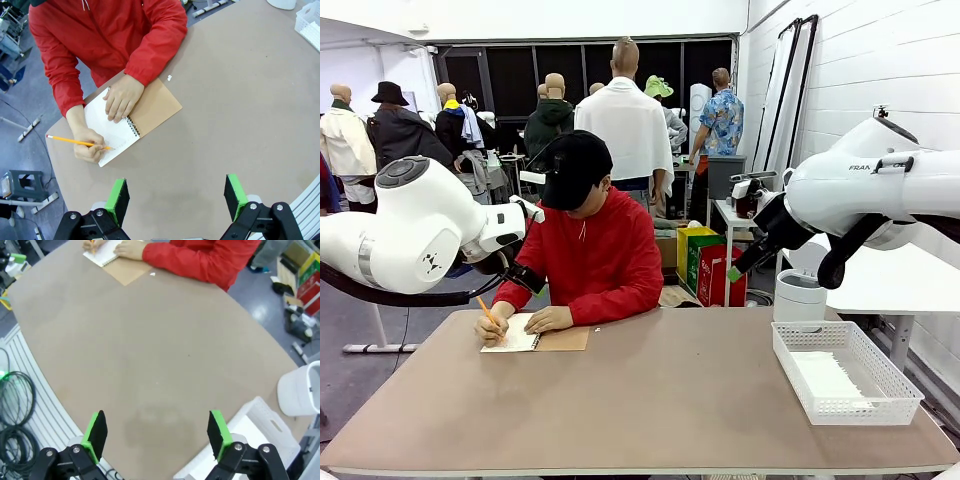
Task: Sort the paper based on its condition.
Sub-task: If a person hands you a paper, place it in the Organizing basket , and if it's crumpled, put it in the Trash can.
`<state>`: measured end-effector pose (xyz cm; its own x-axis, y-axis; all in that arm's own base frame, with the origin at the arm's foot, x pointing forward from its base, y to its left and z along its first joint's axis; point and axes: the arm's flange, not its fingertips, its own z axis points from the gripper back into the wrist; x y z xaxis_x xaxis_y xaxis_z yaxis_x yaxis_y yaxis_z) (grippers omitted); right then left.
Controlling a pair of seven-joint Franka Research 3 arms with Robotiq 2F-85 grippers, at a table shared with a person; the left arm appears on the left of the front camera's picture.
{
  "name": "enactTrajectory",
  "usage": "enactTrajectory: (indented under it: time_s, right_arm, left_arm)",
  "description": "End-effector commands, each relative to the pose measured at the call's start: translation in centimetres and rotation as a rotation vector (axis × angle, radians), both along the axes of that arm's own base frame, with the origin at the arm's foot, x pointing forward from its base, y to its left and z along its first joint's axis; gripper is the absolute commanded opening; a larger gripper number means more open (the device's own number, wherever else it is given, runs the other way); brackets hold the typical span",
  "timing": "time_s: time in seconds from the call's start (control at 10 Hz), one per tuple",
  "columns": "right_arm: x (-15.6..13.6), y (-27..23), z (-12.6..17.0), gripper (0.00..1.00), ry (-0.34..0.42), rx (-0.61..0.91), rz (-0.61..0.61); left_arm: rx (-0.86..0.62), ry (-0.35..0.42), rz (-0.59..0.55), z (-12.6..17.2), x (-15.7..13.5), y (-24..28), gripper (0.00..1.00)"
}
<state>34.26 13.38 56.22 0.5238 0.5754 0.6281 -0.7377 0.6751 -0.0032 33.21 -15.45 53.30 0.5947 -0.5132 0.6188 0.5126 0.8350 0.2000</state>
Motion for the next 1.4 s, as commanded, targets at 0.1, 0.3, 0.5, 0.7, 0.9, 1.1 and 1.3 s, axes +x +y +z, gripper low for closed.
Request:
enactTrajectory:
  time_s: [0.1,0.3,0.5,0.7,0.9,1.1,1.3]
  right_arm:
    - [-0.22,-0.45,-0.5,1.0,-0.012,0.047,0.017]
    - [-0.21,-0.55,-0.46,1.0,-0.008,0.071,0.016]
    - [-0.05,-0.54,-0.54,1.0,0.005,0.077,0.007]
    - [0.06,-0.63,0.26,1.0,0.008,0.04,0.0]
    - [0.06,-0.63,0.26,1.0,0.008,0.04,0.0]
    - [0.06,-0.63,0.26,1.0,0.008,0.04,0.0]
    - [0.06,-0.63,0.26,1.0,0.008,0.04,0.0]
  left_arm:
    - [0.003,0.0,0.001,0.01,-0.03,-0.01,1.0]
    - [0.003,0.0,0.001,0.01,-0.03,-0.01,1.0]
    - [0.003,0.0,0.001,0.01,-0.03,-0.01,1.0]
    - [0.003,0.0,0.001,0.01,-0.03,-0.01,1.0]
    - [0.003,0.0,0.001,0.01,-0.03,-0.01,1.0]
    - [0.003,0.0,0.001,0.01,-0.03,-0.01,1.0]
    - [0.003,0.0,0.001,0.01,-0.03,-0.01,1.0]
